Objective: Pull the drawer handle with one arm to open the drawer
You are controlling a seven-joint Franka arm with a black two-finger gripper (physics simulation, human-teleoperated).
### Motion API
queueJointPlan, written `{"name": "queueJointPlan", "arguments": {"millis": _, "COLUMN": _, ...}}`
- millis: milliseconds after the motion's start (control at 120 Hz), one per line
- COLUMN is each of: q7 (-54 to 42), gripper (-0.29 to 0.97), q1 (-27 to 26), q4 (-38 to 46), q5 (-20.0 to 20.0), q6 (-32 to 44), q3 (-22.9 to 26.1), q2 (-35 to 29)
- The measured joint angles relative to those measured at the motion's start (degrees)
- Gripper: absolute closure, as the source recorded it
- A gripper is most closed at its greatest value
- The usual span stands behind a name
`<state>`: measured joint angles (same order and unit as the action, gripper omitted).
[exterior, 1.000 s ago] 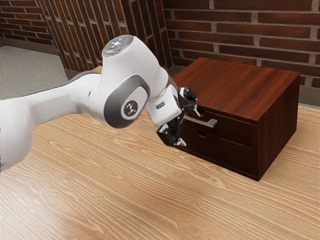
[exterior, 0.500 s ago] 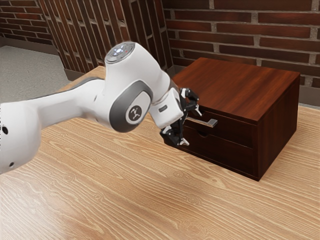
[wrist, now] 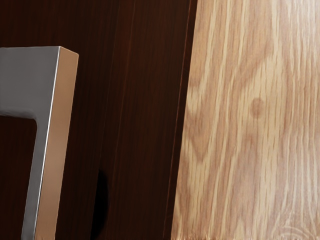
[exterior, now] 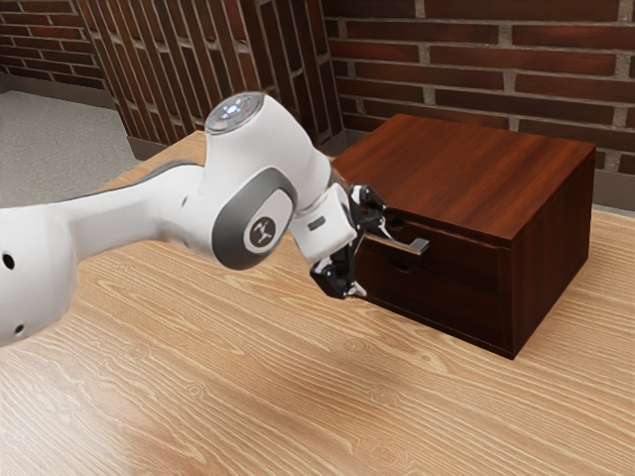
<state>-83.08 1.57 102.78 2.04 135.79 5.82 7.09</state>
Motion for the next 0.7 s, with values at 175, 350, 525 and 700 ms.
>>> {"name": "queueJointPlan", "arguments": {"millis": 175, "q7": 0.2, "gripper": 0.02, "q1": 0.0, "q4": 2.8, "q5": 0.2, "q6": -0.1, "q3": 0.0, "q2": -2.4}}
{"name": "queueJointPlan", "arguments": {"millis": 350, "q7": 0.5, "gripper": -0.01, "q1": 0.0, "q4": 6.7, "q5": 0.2, "q6": 0.1, "q3": 0.0, "q2": -5.5}}
{"name": "queueJointPlan", "arguments": {"millis": 525, "q7": 0.9, "gripper": 0.00, "q1": 0.0, "q4": 11.0, "q5": 0.2, "q6": 0.4, "q3": 0.1, "q2": -9.3}}
{"name": "queueJointPlan", "arguments": {"millis": 700, "q7": 1.4, "gripper": 0.05, "q1": -0.1, "q4": 15.3, "q5": 0.3, "q6": 1.0, "q3": 0.1, "q2": -13.6}}
